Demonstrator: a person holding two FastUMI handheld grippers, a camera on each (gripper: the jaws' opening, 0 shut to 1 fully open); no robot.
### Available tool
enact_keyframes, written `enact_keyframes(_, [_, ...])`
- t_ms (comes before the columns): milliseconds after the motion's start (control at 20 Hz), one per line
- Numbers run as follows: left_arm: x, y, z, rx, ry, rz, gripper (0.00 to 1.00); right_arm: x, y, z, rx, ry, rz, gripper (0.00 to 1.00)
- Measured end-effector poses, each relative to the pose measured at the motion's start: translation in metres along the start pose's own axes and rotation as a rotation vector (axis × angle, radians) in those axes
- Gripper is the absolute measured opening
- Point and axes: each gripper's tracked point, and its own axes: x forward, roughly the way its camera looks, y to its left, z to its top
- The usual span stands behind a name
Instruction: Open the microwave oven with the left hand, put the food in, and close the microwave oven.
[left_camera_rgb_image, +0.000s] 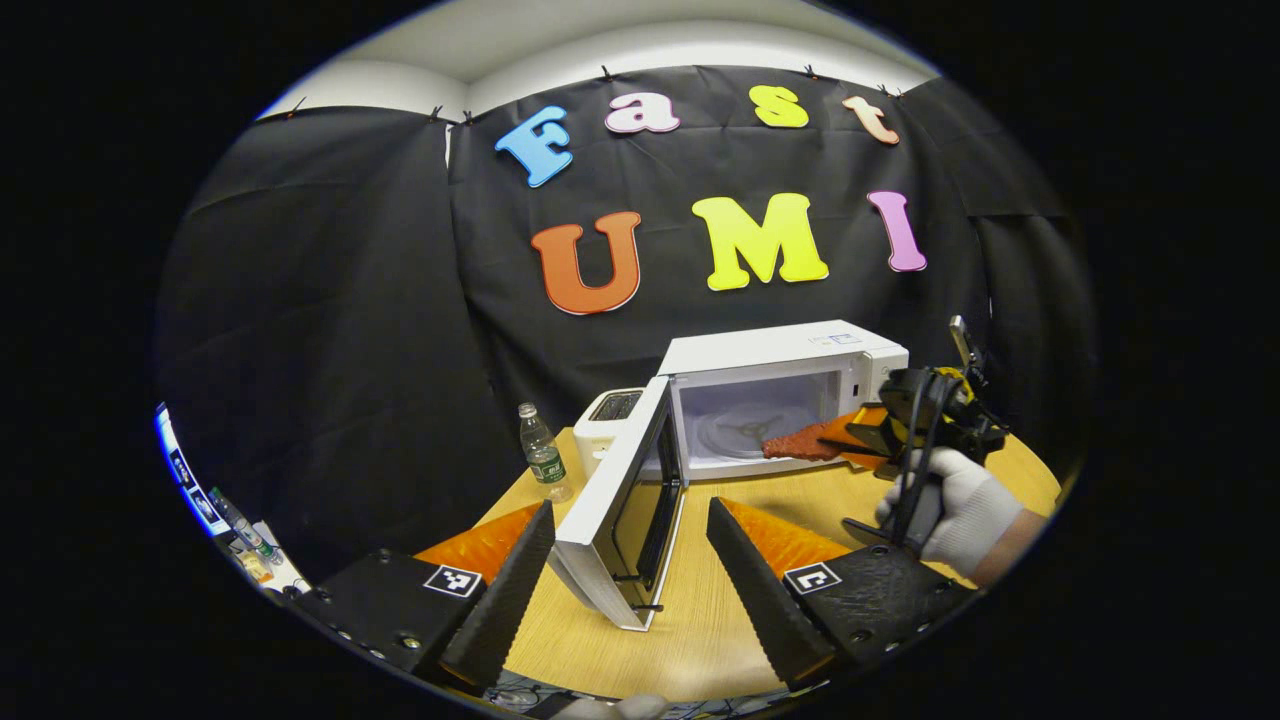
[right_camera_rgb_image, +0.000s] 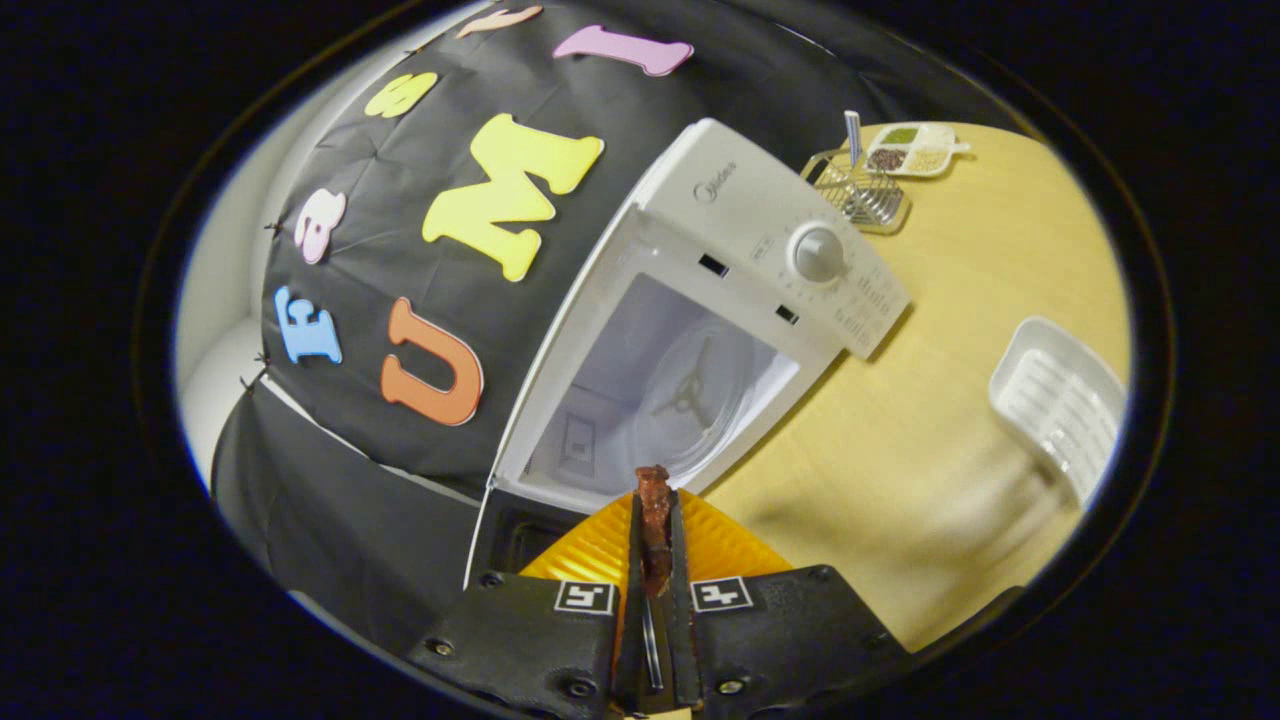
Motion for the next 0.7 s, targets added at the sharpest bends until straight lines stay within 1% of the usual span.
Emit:
enact_keyframes(200, [-0.003,0.02,-0.014,0.009,0.017,0.043,0.94,0.045,0.008,-0.01,0.059,-0.09,-0.036,0.15])
enact_keyframes(350, [-0.001,0.029,-0.016,-0.005,0.03,0.064,0.94,0.075,0.011,-0.012,0.114,-0.149,-0.04,0.15])
enact_keyframes(500, [0.004,0.031,-0.011,0.01,0.013,0.077,0.94,0.103,0.008,-0.005,0.127,-0.198,-0.068,0.14])
enact_keyframes(650, [0.003,0.03,-0.01,0.021,0.008,0.068,0.94,0.128,-0.003,0.013,0.133,-0.266,-0.106,0.14])
enact_keyframes(700, [0.005,0.031,-0.008,0.024,0.003,0.067,0.94,0.136,-0.007,0.016,0.13,-0.271,-0.114,0.14])
